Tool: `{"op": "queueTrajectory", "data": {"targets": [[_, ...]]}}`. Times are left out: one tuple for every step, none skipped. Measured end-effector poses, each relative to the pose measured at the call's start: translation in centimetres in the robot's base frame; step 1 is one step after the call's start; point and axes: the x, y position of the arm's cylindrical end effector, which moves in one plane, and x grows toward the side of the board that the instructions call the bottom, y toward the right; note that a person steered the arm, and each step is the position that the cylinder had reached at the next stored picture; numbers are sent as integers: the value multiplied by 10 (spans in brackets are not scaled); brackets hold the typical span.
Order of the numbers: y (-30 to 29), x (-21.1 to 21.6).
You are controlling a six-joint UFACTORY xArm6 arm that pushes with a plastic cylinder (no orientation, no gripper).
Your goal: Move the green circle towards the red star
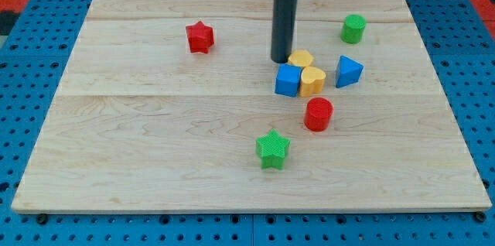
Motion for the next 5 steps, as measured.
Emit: {"op": "queueTrajectory", "data": {"targets": [[2, -1], [2, -1], [20, -5], [49, -14], [75, -19]]}}
